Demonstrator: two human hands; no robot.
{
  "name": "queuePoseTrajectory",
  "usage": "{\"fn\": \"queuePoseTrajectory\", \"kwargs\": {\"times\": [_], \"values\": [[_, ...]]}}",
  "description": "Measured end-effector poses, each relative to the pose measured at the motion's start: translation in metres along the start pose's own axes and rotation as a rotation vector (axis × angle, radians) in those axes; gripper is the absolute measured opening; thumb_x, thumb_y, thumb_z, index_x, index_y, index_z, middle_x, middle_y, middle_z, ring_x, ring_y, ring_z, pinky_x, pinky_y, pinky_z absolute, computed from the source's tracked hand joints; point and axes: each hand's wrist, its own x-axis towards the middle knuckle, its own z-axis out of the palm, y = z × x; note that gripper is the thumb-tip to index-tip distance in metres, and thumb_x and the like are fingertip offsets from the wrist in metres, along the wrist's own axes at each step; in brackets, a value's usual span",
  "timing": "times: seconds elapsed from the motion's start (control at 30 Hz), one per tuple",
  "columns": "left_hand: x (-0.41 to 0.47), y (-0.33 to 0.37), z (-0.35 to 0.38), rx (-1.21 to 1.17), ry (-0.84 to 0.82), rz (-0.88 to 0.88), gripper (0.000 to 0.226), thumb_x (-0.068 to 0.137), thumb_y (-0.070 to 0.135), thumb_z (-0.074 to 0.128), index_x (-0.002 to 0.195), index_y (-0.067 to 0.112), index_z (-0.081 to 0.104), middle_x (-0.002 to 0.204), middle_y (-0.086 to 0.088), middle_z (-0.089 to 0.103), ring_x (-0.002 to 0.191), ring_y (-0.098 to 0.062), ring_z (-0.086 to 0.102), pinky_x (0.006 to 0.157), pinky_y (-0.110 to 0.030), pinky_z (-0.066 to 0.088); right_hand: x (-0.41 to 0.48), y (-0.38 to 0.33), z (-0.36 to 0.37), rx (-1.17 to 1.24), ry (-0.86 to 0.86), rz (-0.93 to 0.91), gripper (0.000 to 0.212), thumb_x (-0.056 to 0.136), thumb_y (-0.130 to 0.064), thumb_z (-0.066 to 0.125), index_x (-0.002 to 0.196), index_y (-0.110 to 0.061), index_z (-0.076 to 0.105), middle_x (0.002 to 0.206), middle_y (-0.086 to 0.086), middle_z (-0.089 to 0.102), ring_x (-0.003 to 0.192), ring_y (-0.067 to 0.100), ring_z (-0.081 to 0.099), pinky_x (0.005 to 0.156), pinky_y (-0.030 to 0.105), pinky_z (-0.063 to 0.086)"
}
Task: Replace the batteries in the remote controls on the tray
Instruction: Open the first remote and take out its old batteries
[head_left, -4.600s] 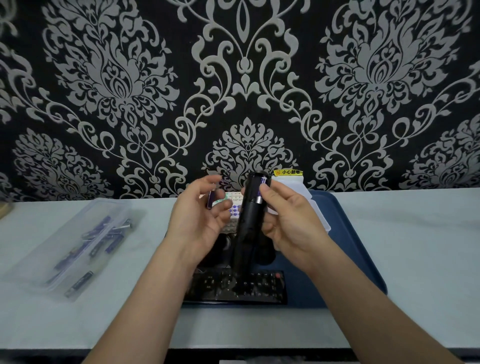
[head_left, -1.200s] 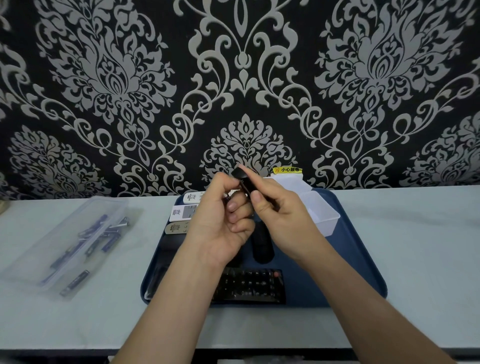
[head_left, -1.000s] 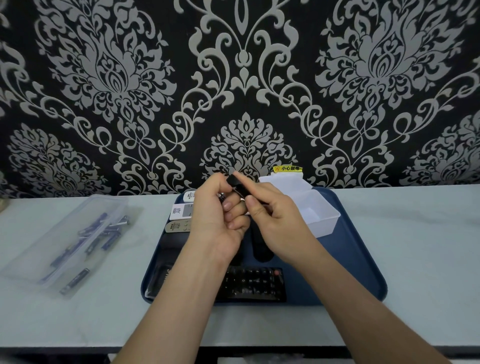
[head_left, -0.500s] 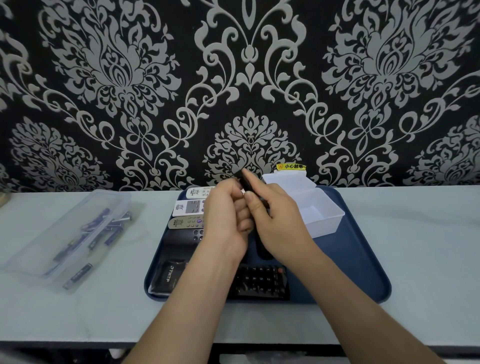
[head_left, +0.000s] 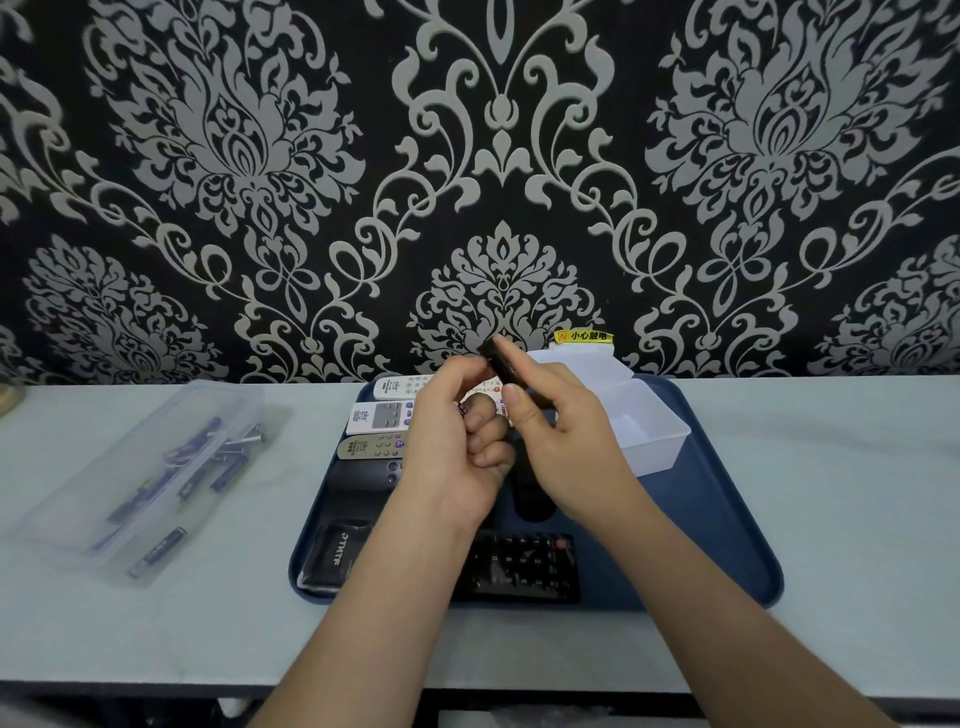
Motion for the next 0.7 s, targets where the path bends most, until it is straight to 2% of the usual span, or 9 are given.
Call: {"fn": "queuePoseTrajectory", "kwargs": {"times": [0.23, 0.33, 0.4, 0.57, 0.7], "values": [[-0.0019, 0.0042, -0.004, -0.041, -0.046, -0.057, 0.035, 0.083, 0.024, 0.056, 0.05, 0.02, 0.047, 0.045, 0.007, 0.024, 0.034, -0.006, 0.018, 0.038, -0.017, 0.008, 0.0, -0.0027, -0.0017, 0.042, -0.033, -0.03, 0.043, 0.1, -0.01, 0.051, 0.137, -0.032, 0.053, 0.111, 0.006, 0.059, 0.104, 0.0, 0.055, 0.091, 0.007, 0.038], [-0.0042, 0.0045, -0.0048, -0.046, -0.104, -0.075, 0.02, 0.073, 0.024, 0.057, 0.058, 0.019, 0.046, 0.046, 0.007, 0.024, 0.035, -0.006, 0.019, 0.041, -0.018, 0.008, -0.0011, -0.0045, -0.0021, 0.055, -0.063, -0.045, 0.045, 0.1, -0.008, 0.05, 0.132, -0.04, 0.049, 0.112, 0.005, 0.059, 0.105, 0.0, 0.055, 0.09, 0.005, 0.038], [-0.0047, 0.0033, -0.0047, -0.029, -0.113, -0.075, 0.015, 0.069, 0.024, 0.055, 0.061, 0.017, 0.045, 0.044, 0.007, 0.025, 0.034, -0.006, 0.019, 0.038, -0.018, 0.009, -0.0023, -0.0033, -0.0028, 0.044, -0.073, -0.05, 0.046, 0.1, -0.007, 0.05, 0.133, -0.039, 0.05, 0.113, 0.004, 0.058, 0.107, -0.002, 0.055, 0.09, 0.004, 0.037], [-0.0011, 0.0054, -0.0049, 0.008, -0.049, -0.028, 0.011, 0.072, 0.017, 0.046, 0.061, 0.019, 0.043, 0.045, 0.007, 0.022, 0.035, -0.007, 0.017, 0.036, -0.018, 0.011, -0.0063, 0.0023, -0.0021, -0.017, -0.097, -0.064, 0.045, 0.099, -0.007, 0.051, 0.137, -0.031, 0.051, 0.114, 0.002, 0.059, 0.111, 0.005, 0.055, 0.096, 0.007, 0.036], [0.0009, 0.0058, -0.003, 0.03, -0.005, -0.012, 0.017, 0.077, 0.016, 0.042, 0.062, 0.021, 0.038, 0.048, 0.007, 0.022, 0.036, -0.007, 0.017, 0.035, -0.017, 0.011, -0.0058, 0.0016, -0.0016, -0.025, -0.087, -0.055, 0.044, 0.099, -0.005, 0.051, 0.137, -0.028, 0.053, 0.113, 0.0, 0.059, 0.108, -0.001, 0.054, 0.094, 0.004, 0.035]]}}
